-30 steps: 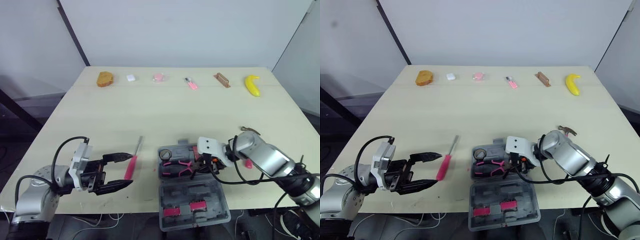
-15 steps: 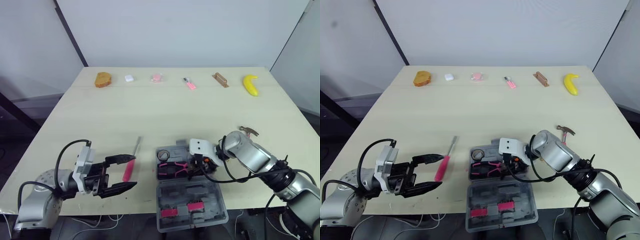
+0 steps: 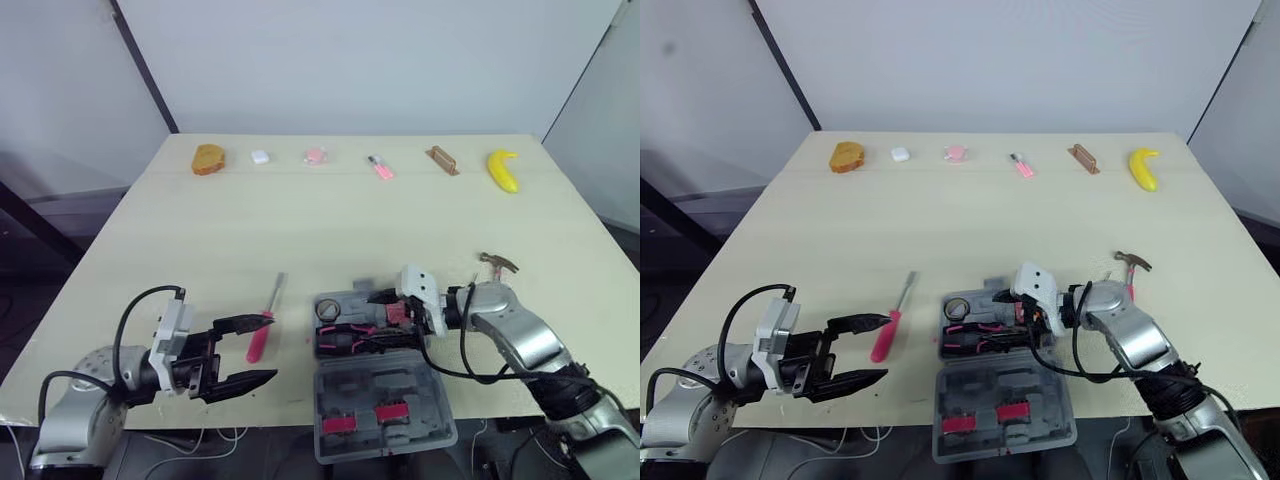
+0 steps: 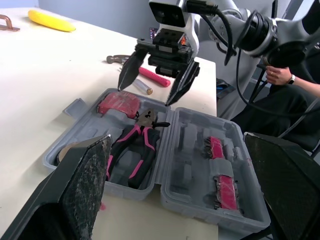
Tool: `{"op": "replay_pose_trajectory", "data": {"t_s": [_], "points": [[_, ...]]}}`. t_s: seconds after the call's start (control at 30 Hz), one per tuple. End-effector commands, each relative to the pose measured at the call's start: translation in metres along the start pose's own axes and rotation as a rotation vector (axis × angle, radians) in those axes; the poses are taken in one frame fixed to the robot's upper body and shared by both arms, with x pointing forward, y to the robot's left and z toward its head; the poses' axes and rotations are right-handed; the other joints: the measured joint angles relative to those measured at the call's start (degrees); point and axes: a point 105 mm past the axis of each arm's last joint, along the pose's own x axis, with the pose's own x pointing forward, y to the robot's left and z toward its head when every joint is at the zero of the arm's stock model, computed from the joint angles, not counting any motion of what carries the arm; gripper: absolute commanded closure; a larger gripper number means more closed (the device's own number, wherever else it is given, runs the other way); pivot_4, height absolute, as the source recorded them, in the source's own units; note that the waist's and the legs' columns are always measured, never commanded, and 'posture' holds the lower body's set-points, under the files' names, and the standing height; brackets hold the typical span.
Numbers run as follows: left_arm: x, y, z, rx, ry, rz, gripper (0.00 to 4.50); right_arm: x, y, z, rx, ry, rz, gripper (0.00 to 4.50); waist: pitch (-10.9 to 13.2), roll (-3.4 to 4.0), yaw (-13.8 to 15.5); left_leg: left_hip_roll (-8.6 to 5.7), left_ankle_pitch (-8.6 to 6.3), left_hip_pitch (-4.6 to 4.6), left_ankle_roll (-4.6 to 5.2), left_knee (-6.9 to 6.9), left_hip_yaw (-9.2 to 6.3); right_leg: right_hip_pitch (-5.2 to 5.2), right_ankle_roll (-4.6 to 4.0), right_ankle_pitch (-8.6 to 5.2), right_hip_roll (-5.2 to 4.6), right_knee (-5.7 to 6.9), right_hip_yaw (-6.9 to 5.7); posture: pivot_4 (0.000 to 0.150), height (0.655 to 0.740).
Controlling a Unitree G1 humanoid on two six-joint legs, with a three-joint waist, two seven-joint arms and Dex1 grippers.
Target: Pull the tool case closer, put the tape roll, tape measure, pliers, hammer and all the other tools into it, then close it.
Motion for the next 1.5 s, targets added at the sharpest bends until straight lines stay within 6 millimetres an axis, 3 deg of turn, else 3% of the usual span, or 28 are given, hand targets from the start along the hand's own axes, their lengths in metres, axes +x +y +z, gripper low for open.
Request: {"op": "replay_pose_trajectory", "data": {"t_s": [0.03, 0.17, 0.47, 0.73, 0.93, 1.03, 1.13, 1.33, 1.4, 1.5], "points": [[0.002, 0.002, 0.004, 0.028, -0.001, -0.007, 0.0, 0.003, 0.0, -0.002, -0.004, -0.05, -0.021, 2.42, 0.0, 0.0, 0.1, -0.01, 0.0, 0.0, 0.0, 0.0, 0.01, 0.0, 0.0, 0.0, -0.01, 0.0, 0.0, 0.15, 0.74], [0.002, 0.003, 0.004, 0.029, 0.002, -0.01, 0.0, 0.005, -0.003, -0.014, -0.005, -0.034, -0.046, 4.44, 0.0, 0.0, 0.0, -0.07, 0.0, 0.03, 0.0, 0.0, 0.05, 0.01, 0.01, 0.0, -0.02, 0.01, 0.05, 0.15, 0.74], [0.001, 0.003, 0.001, 0.025, 0.01, -0.011, 0.0, 0.009, -0.005, -0.044, -0.007, 0.053, -0.03, 4.44, 0.0, 0.0, 0.0, -0.08, 0.0, 0.05, -0.01, 0.0, 0.06, 0.01, 0.0, 0.0, 0.04, 0.01, 0.06, 0.15, 0.74], [0.0, 0.003, -0.003, 0.018, 0.015, -0.002, 0.0, 0.01, -0.004, -0.104, -0.037, 0.331, 0.011, 4.44, -0.2, 0.01, -0.3, -0.04, 0.0, 0.33, 0.0, 0.0, 0.1, 0.18, 0.0, 0.0, 0.1, 0.02, 0.11, 0.15, 0.74], [0.0, 0.003, -0.007, 0.009, 0.039, 0.001, 0.0, 0.009, 0.01, -0.149, 0.074, 0.481, 0.061, 4.44, -1.0, 0.02, -0.2, 0.02, -0.02, 2.14, 0.0, -0.64, 0.17, 1.77, -0.26, -0.18, 0.08, -0.28, 0.18, 0.15, 0.74], [0.0, 0.003, -0.007, 0.007, 0.039, 0.009, 0.0, 0.007, 0.017, -0.16, 0.149, 0.513, 0.078, 4.44, -2.0, -0.31, -0.2, 0.26, -0.03, 2.38, 0.0, -0.77, 0.16, 1.92, -0.38, -0.26, 0.16, -0.29, 0.16, 0.15, 0.74], [-0.001, 0.004, -0.007, 0.0, 0.026, 0.037, 0.0, 0.011, 0.007, -0.147, 0.17, 0.42, 0.02, 4.44, -2.6, -0.19, -0.1, 0.3, -0.03, 2.4, 0.0, -0.77, 0.18, 1.92, -0.4, -0.27, 0.16, -0.29, 0.18, 0.15, 0.74], [-0.005, 0.017, -0.006, -0.04, -0.029, 0.195, 0.0, 0.005, -0.025, -0.07, 0.105, 0.044, -0.133, 4.44, -2.2, 0.05, 0.3, 0.3, -0.03, 2.28, 0.0, -0.76, 0.15, 1.87, -0.4, -0.27, 0.12, -0.31, 0.15, 0.15, 0.74], [-0.008, 0.03, -0.008, -0.052, -0.056, 0.316, 0.0, -0.009, -0.035, -0.039, 0.062, -0.093, -0.231, 4.44, -1.8, 0.44, 0.3, 0.27, -0.03, 2.18, 0.0, -0.67, 0.12, 1.86, -0.39, -0.26, 0.05, -0.32, 0.14, 0.15, 0.74], [-0.012, 0.041, -0.012, -0.092, -0.069, 0.451, 0.0, -0.034, -0.041, -0.015, 0.04, -0.201, -0.356, 4.44, -1.3, 0.83, 0.1, 0.17, -0.02, 1.86, 0.0, -0.61, 0.18, 1.57, -0.16, -0.14, -0.11, -0.23, 0.17, 0.15, 0.74]]}}
